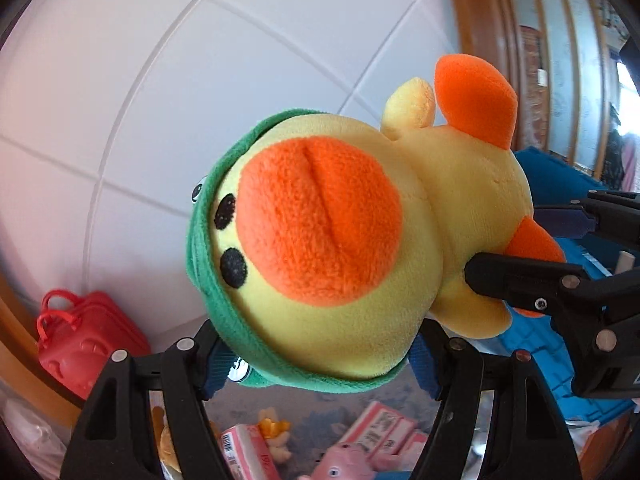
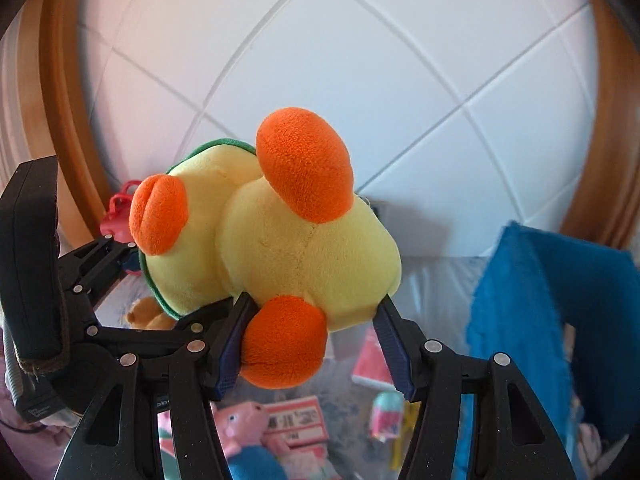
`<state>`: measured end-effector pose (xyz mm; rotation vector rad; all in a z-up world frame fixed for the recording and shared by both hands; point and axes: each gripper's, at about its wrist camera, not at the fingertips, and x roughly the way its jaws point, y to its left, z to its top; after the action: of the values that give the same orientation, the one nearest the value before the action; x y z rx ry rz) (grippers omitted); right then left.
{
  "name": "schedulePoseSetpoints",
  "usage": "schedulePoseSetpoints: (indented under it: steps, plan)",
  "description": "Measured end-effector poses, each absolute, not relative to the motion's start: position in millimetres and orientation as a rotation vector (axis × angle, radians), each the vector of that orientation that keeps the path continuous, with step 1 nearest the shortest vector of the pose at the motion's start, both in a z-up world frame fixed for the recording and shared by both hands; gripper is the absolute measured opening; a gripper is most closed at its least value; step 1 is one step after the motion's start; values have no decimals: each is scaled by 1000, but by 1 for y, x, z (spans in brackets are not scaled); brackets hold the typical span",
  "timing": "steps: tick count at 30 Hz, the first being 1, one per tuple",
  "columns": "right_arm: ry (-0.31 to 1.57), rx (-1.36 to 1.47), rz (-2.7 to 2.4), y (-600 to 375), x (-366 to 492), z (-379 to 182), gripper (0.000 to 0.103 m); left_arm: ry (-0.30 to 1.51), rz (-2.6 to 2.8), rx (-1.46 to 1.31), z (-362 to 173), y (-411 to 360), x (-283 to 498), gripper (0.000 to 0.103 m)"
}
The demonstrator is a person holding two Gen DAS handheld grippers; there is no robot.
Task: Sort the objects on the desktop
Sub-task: 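Lift and carry the duck plush over the blue crate with both tools, then open both tools to drop the duck plush into the crate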
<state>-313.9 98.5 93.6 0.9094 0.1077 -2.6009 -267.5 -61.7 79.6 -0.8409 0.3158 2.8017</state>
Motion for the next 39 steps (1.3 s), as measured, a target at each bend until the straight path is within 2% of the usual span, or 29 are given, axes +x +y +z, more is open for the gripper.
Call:
schedulePoseSetpoints:
  steps: [8, 15, 19, 24, 29, 31, 34, 39]
  plan:
    - [68, 902, -2730, 204, -258, 128, 59, 376, 2709, -756, 112, 55, -229, 73]
    - [53, 914, -2812, 330, -235, 142, 59, 394, 2652, -719, 125, 203, -211, 73]
    - [68, 950, -2834, 399, -236, 143, 59, 382, 2632, -749, 117, 296, -215, 73]
    - [65, 1046, -2819, 471, -248, 133, 59, 359, 2602, -877, 108, 371, -224, 75]
    - [21, 1147, -2788, 518, -242, 106, 59, 502, 2543, -1036, 81, 427, -223, 80]
    - [17, 1180, -2788, 529, -243, 96, 61, 547, 2543, -1055, 53, 478, -211, 80]
    - [-13, 1203, -2805, 553, -243, 89, 68, 577, 2557, -1040, 55, 481, -210, 80]
    - [-21, 1177, -2850, 573, -230, 91, 87, 554, 2574, -1026, 45, 462, -224, 80]
